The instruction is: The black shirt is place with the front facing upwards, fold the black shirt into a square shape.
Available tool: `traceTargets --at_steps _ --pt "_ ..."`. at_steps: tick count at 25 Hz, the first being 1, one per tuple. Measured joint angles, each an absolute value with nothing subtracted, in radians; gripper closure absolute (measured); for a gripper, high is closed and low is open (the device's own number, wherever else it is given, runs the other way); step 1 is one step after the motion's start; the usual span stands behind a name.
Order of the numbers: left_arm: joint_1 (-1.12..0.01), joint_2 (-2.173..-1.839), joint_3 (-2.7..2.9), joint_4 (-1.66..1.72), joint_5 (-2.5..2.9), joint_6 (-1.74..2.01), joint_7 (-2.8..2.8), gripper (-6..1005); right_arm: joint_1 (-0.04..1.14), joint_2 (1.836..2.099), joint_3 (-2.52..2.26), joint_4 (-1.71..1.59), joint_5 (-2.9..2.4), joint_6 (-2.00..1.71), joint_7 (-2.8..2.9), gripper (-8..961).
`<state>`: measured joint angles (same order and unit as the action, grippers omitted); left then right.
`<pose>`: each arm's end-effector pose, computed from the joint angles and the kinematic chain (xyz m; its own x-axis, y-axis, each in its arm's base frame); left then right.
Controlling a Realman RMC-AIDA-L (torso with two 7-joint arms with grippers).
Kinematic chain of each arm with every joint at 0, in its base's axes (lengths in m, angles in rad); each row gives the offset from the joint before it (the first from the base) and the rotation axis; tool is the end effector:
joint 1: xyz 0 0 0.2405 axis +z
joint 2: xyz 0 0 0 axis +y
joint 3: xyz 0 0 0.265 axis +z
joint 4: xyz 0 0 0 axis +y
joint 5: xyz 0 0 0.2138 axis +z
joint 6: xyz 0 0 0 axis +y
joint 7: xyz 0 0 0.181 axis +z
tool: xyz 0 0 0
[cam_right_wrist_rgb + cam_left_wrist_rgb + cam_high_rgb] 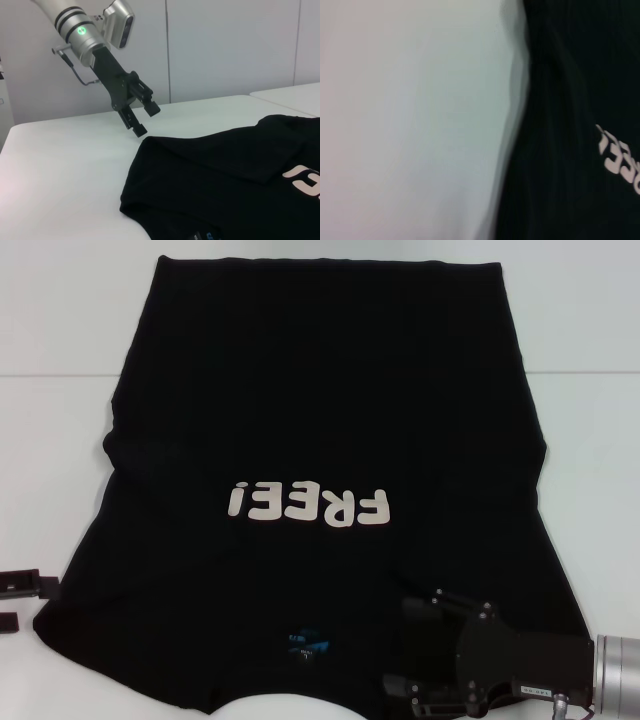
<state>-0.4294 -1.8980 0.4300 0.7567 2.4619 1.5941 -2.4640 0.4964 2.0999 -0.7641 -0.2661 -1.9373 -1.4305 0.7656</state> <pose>-0.3895 0.3111 0.0662 -0.0881 0.9110 0.4029 0.9931 0.1116 -0.0353 0.2802 0.2899 -0.1176 0.8713 -0.1253 -0.4745 -0.2441 -0.9494 -0.1976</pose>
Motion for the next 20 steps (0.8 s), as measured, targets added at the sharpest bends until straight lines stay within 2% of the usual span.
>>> traceTargets --at_steps 20 --pt "-0.442 -1.902 0.448 0.679 2.463 1.526 -2.439 169 0.498 2.100 -0.762 -0.265 -1.937 -1.422 0.770 10"
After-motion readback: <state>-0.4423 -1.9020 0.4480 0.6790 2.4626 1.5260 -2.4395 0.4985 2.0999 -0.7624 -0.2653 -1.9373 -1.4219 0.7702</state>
